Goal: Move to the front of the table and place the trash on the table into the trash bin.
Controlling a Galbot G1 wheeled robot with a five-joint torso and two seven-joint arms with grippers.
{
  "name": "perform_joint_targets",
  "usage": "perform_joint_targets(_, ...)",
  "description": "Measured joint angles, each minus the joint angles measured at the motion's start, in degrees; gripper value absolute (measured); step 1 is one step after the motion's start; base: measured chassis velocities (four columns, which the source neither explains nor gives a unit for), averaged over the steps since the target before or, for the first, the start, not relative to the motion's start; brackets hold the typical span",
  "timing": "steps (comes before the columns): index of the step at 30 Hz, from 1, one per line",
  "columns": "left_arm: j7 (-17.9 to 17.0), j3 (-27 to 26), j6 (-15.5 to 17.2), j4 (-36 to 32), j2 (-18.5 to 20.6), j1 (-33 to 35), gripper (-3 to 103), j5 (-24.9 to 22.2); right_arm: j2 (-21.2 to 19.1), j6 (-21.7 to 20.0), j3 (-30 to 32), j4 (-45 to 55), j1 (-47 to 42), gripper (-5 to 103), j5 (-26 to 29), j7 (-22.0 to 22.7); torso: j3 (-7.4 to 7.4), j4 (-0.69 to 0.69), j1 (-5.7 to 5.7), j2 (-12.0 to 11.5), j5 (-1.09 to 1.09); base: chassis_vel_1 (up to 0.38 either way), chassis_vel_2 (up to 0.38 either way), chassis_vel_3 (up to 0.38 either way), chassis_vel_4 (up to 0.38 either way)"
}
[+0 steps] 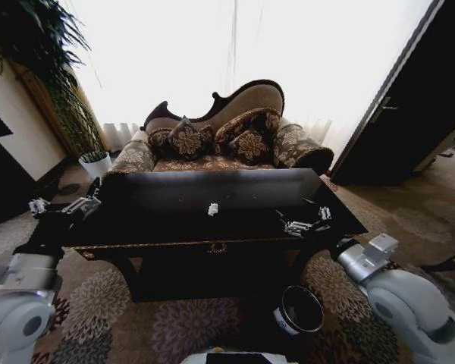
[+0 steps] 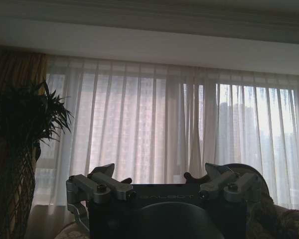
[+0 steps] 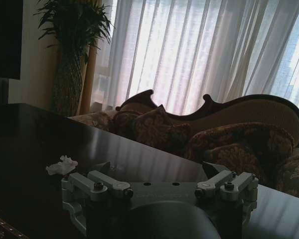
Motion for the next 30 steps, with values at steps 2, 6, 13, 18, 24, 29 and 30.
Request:
perform_joint_targets(2, 0.09, 0.19, 0.00, -0.18, -0.32, 0.38, 100, 0.46, -4.40, -0.16, -1.06, -1.65, 2.37, 100, 1.80, 0.11, 0.00, 0.01, 0.00, 0.00, -0.01, 0.000, 0.000, 0.000, 0.000)
perform_joint_targets(6, 0.24, 0.46, 0.02, -0.29, -0.96, 0.82, 100, 1.25, -11.09, -1.23, -4.69, -3.66, 7.87, 100, 6.27, 1.11, 0.00, 0.01, 0.00, 0.00, -0.02, 0.000, 0.000, 0.000, 0.000)
perform_joint_targets(13, 0.53, 1.15, 0.05, -0.88, -2.43, 1.57, 100, 2.61, -15.70, -3.89, -27.95, -7.06, 35.14, 100, 13.56, 1.89, -0.01, 0.01, 0.00, 0.00, -0.03, 0.000, 0.000, 0.000, 0.000)
perform_joint_targets(18, 0.62, 1.35, 0.38, -1.92, -3.21, 2.04, 100, 2.45, -11.95, -4.15, -42.33, -9.95, 50.51, 100, 13.52, 1.11, 0.00, 0.02, 0.00, 0.00, -0.02, 0.000, 0.000, 0.000, 0.000)
perform_joint_targets(24, 0.61, 0.74, 0.53, -1.99, -3.80, 2.86, 100, 2.56, -7.49, -5.63, -55.23, -14.60, 61.03, 100, 13.35, 1.01, 0.00, 0.02, 0.00, 0.00, -0.03, 0.000, 0.000, 0.000, 0.000)
perform_joint_targets(29, 0.61, -0.12, 0.53, -2.03, -4.17, 3.23, 100, 2.65, -4.39, -8.98, -62.99, -18.47, 67.31, 100, 12.55, -0.70, 0.00, 0.01, 0.00, 0.00, -0.02, 0.000, 0.000, 0.000, 0.000)
perform_joint_targets(30, 0.61, -0.12, 0.53, -2.03, -4.17, 3.23, 100, 2.65, -4.39, -8.98, -62.99, -18.47, 67.31, 100, 12.55, -0.70, 0.00, 0.01, 0.00, 0.00, -0.02, 0.000, 0.000, 0.000, 0.000)
